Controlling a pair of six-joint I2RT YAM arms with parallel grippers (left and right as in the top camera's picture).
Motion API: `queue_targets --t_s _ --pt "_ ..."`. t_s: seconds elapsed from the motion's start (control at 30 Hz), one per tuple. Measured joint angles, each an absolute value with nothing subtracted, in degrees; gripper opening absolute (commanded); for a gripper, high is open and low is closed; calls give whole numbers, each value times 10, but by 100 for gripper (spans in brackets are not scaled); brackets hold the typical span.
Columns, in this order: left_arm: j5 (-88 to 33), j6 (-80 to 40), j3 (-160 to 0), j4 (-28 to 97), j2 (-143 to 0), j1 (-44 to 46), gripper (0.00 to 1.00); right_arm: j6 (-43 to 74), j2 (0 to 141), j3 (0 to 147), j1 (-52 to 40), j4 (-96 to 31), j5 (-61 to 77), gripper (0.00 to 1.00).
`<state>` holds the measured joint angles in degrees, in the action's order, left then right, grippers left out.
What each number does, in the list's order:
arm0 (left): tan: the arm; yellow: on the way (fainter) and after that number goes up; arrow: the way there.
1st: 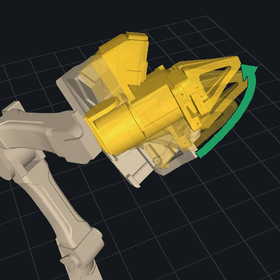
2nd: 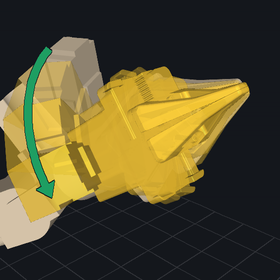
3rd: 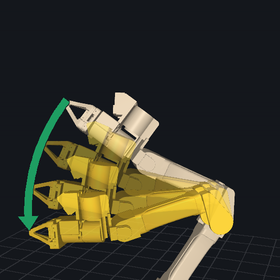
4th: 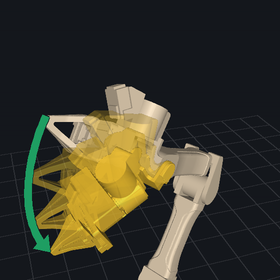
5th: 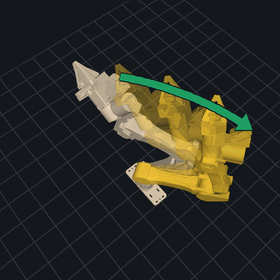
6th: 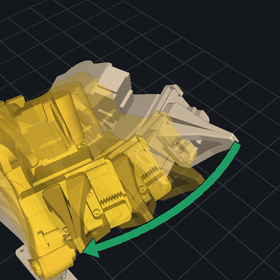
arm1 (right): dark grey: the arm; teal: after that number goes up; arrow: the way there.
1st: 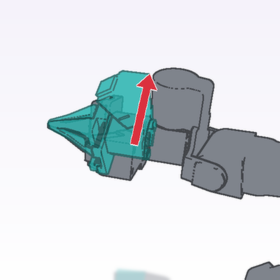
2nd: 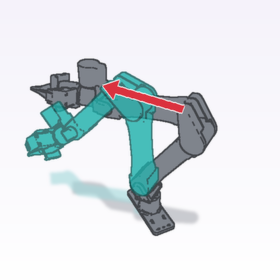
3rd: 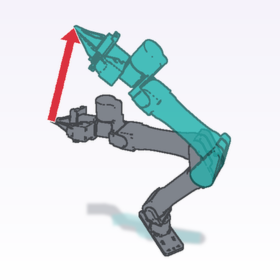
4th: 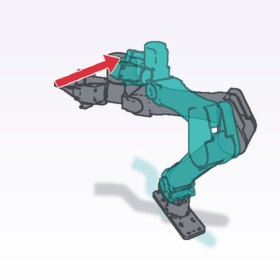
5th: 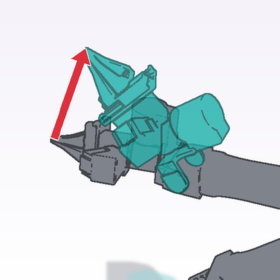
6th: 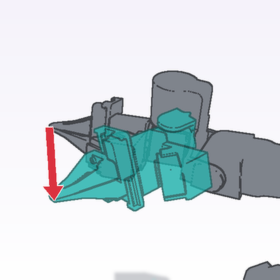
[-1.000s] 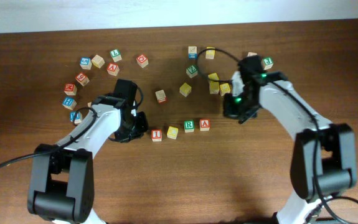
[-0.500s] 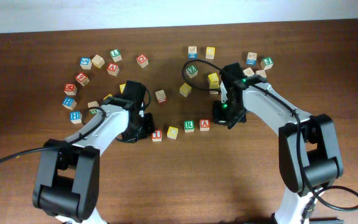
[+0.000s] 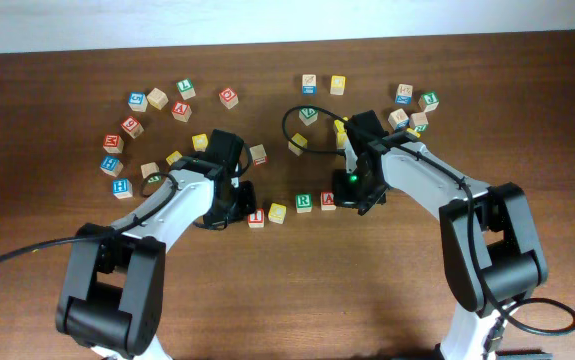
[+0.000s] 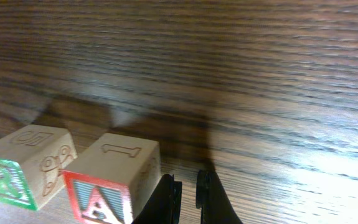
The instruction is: Spell out ICRA
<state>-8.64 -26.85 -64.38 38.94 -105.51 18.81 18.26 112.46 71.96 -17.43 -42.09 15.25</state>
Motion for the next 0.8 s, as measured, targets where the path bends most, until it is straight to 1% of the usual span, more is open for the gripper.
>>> queue_targets --t_s 0.33,0.8 --pt "-89 -269 -644 371 -1055 211 0 191 1125 719 -175 -420 182 4" --pt "-103 -279 -644 366 -1055 211 0 191 1125 719 -185 -425 209 4"
